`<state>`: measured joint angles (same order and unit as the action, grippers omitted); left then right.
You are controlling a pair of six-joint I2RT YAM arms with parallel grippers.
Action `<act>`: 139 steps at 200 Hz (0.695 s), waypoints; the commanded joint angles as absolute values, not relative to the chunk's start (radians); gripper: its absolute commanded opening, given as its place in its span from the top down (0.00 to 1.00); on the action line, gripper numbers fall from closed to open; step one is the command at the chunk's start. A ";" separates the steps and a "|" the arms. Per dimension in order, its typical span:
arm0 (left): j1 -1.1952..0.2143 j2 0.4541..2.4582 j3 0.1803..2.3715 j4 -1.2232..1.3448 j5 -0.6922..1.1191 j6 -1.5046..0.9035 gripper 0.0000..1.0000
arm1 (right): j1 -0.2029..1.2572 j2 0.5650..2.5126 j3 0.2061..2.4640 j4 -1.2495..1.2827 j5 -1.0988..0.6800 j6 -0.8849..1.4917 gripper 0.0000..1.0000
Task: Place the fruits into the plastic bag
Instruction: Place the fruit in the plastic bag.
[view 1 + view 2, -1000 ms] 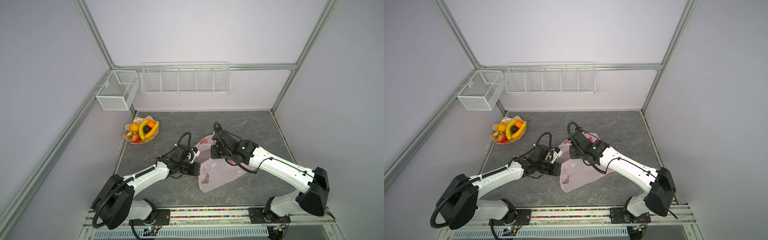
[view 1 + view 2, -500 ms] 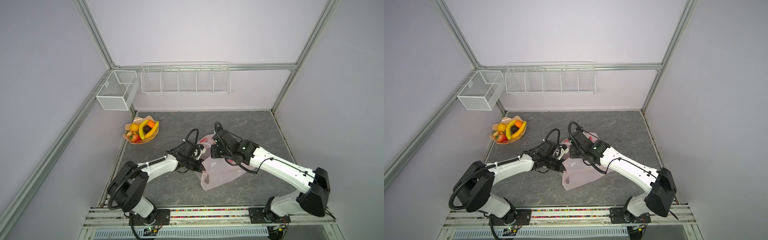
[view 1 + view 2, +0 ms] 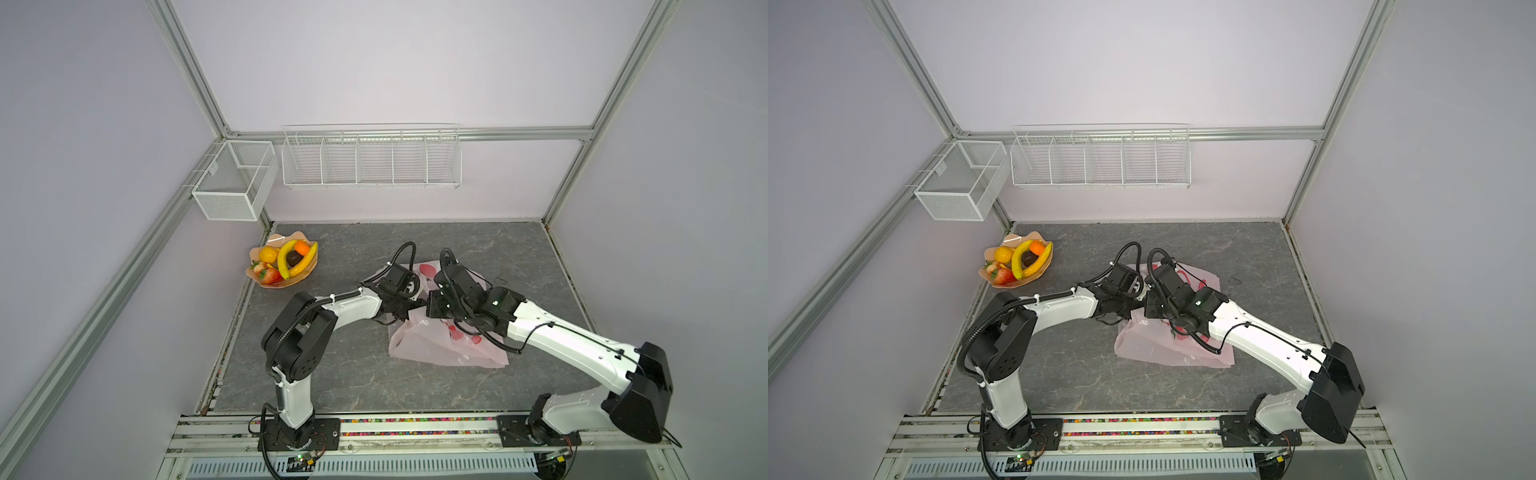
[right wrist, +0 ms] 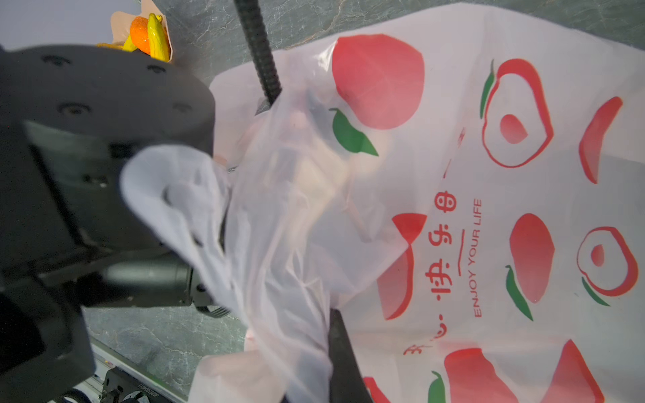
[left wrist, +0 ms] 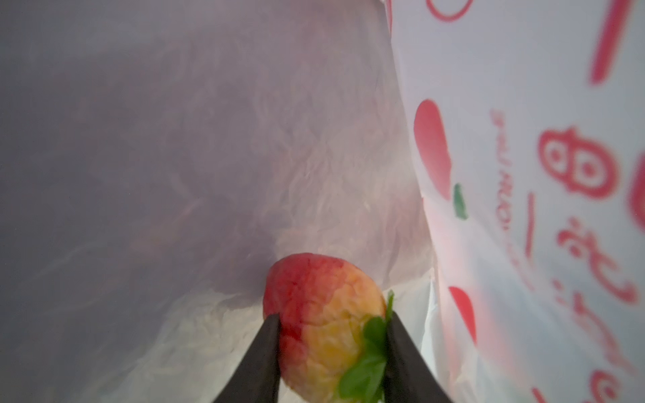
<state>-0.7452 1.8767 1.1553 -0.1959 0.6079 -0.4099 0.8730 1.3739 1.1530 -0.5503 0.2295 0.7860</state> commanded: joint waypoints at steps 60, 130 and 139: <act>-0.813 1.982 1.244 -0.089 0.701 -0.500 0.70 | 0.785 1.286 1.024 -0.459 0.156 0.842 0.94; -0.829 1.977 1.252 -0.069 0.671 -0.566 0.30 | 0.740 1.263 0.997 -0.451 0.117 0.841 0.94; -0.828 1.961 1.253 -0.084 0.655 -0.566 0.27 | 0.737 1.258 0.997 -0.454 0.117 0.838 0.94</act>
